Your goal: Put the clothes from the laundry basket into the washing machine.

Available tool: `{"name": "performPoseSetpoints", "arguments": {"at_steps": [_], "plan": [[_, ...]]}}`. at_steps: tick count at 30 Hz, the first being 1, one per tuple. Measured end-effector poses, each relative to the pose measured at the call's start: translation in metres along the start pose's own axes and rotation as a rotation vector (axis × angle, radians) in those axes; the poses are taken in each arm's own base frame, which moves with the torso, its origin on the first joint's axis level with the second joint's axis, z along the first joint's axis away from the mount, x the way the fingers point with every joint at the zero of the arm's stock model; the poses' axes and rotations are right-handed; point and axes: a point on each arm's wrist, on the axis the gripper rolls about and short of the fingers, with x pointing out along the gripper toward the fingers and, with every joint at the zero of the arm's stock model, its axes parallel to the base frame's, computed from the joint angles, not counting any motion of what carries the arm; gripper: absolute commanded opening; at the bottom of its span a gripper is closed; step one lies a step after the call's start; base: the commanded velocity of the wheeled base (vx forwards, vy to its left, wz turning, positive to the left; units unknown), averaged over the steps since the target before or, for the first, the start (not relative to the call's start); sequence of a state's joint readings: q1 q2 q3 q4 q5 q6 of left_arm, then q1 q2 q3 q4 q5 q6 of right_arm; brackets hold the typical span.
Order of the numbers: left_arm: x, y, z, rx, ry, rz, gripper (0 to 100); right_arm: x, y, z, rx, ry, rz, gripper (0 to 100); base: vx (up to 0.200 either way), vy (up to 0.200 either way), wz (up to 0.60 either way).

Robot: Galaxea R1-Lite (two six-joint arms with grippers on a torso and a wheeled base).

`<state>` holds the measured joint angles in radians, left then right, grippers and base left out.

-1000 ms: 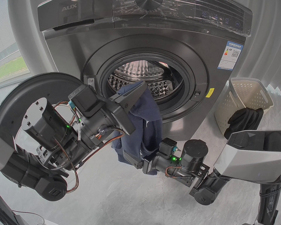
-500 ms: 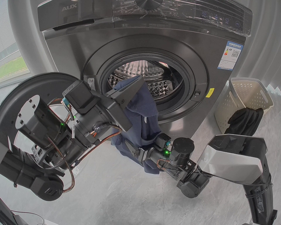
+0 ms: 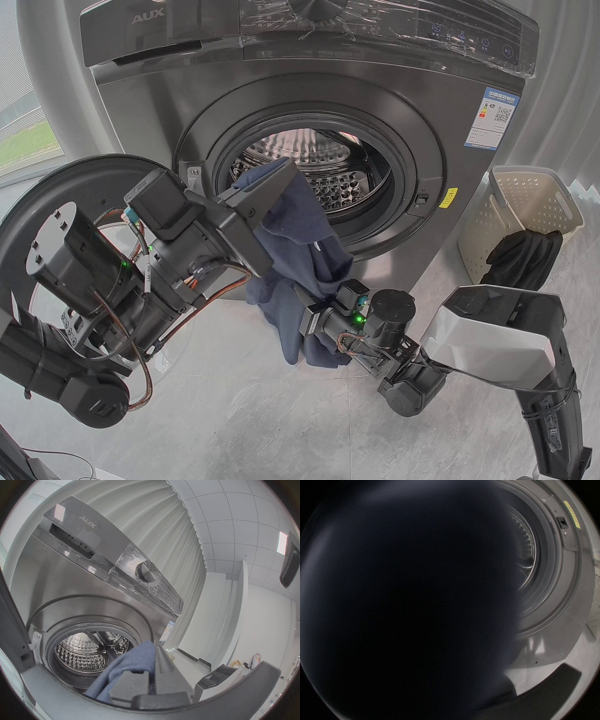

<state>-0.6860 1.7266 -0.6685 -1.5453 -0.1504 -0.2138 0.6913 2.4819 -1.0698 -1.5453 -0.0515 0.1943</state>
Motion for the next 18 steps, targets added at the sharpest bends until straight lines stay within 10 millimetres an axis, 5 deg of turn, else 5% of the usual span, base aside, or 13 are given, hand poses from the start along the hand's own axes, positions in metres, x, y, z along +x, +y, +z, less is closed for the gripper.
{"name": "performPoseSetpoints", "arguments": {"at_steps": [9, 18], "plan": [[-0.013, 0.024, -0.011, 0.029, 0.053, 0.117, 0, -0.031, -0.023, 0.043, -0.009, 0.009, -0.056, 0, 0.000, 0.000, 0.00], [-0.038, 0.051, -0.066, 0.019, 0.275, 0.224, 0, -0.070, -0.034, 0.098, -0.018, -0.037, -0.066, 0, 0.000, 0.000, 0.00]]}}
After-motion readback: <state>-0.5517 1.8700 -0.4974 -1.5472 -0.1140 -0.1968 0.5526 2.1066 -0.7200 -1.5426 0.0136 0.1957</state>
